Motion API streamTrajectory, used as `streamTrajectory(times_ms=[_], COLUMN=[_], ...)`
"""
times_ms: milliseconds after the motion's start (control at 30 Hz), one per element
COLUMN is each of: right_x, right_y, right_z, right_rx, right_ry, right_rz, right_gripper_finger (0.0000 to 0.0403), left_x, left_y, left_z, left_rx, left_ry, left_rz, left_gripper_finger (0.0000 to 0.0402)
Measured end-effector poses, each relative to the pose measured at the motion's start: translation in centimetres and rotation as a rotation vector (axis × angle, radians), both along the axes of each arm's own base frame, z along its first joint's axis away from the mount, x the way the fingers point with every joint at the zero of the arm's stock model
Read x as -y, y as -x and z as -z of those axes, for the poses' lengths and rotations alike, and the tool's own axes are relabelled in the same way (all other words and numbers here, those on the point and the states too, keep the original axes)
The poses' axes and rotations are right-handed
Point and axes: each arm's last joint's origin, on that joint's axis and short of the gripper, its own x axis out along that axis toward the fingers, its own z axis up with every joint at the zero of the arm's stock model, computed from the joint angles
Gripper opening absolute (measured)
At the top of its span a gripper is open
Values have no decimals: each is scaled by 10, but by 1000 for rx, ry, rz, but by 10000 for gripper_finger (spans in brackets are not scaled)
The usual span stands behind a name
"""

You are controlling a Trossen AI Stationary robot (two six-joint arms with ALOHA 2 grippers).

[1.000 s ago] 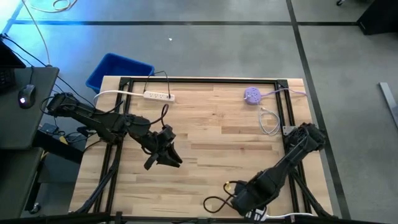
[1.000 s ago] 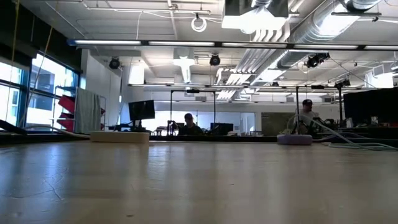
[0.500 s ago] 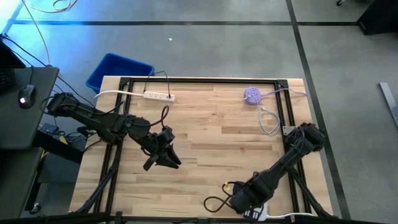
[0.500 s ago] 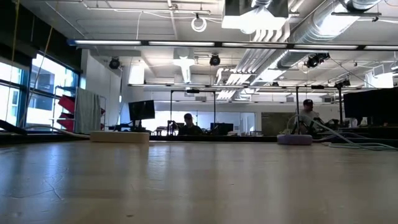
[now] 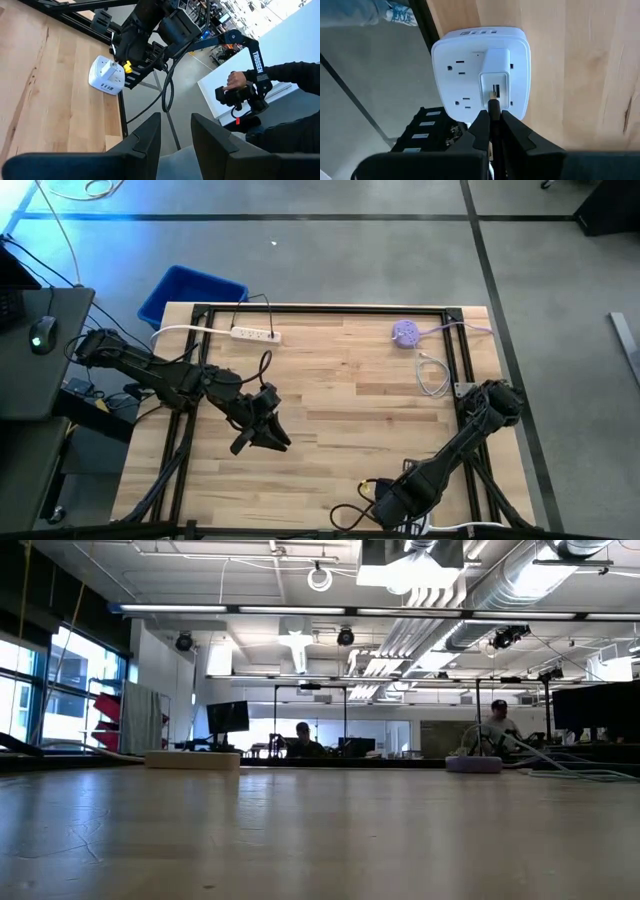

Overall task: Insert USB
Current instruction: Insert the black charger cable into the white charger adapter in the bottom white outlet extension

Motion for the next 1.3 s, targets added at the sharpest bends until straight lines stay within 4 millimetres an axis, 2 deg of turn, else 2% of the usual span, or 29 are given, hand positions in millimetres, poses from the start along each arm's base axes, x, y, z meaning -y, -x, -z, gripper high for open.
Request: streamTrajectory(times_ms=[533,1067,1200,1300], right_x=[2,0,-2,-3], right_y=[-2,-5,-7,-8], right_z=[2,12,18,19], right_rx=[35,26,15,29], right_ry=[45,75,84,69], right_rz=[0,-4,-1,1], right_gripper_finger=[4,6,25,57], left_x=[0,0,-1,-1], left_y=[0,0,0,0], left_z=[0,1,1,1], left_rx=[-1,-5,-2,-1], left_ry=[-1,-6,-11,-12], left_rz=[-4,-11,-16,-16], left_gripper_finger=[87,87,87,87])
